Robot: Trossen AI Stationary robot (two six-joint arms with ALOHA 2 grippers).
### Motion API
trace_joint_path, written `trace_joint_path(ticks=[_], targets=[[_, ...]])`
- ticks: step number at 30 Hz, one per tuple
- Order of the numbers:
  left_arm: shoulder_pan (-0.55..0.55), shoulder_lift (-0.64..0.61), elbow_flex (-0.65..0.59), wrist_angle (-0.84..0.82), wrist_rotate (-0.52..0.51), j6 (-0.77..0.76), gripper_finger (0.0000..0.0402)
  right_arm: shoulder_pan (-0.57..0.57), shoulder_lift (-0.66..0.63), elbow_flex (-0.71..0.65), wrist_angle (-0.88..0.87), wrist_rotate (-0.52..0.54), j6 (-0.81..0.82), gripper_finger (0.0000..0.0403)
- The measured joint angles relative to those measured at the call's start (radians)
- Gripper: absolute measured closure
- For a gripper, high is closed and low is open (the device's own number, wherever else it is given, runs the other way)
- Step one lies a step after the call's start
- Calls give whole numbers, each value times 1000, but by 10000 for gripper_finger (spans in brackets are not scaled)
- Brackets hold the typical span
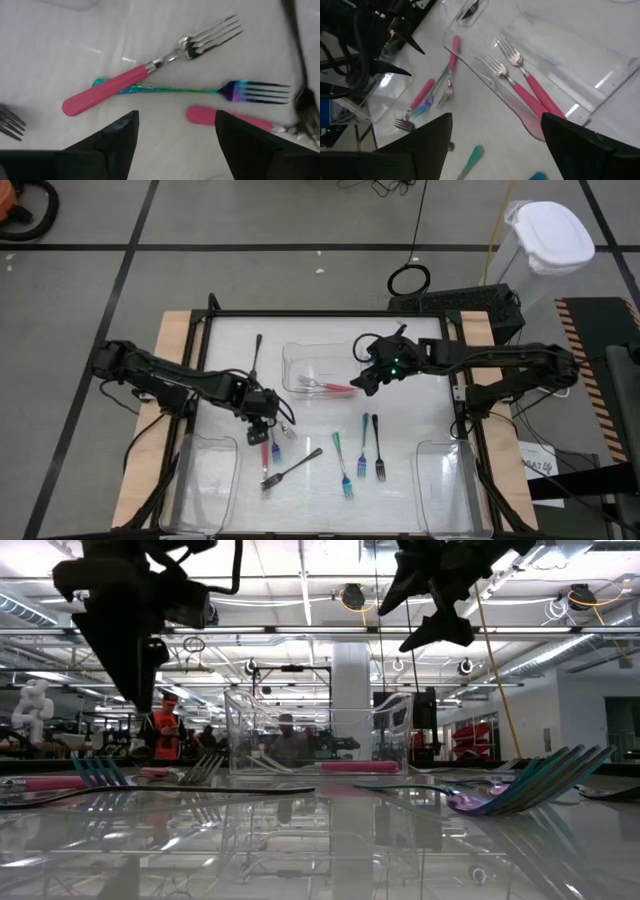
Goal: Sort silverware by color (type)
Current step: Put the pink fork into the middle transparent bin
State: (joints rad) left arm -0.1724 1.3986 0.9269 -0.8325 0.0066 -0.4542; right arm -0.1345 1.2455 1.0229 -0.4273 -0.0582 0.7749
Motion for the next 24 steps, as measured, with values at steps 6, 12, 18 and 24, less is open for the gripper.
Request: trace_joint_path(ticks=[6, 12, 18, 24], targets=[[16, -1, -1, -45, -16, 121, 167, 0, -30, 0, -8, 0, 5, 102], [20, -6, -1, -42, -85, 392, 174, 5, -45, 0, -12, 3, 7, 102], [74, -6, -1, -41, -90, 558, 174, 15, -45, 0, -30, 6, 4, 102], [139, -6, -2, -41, -86, 670, 174, 26, -44, 0, -51, 8, -3, 102]])
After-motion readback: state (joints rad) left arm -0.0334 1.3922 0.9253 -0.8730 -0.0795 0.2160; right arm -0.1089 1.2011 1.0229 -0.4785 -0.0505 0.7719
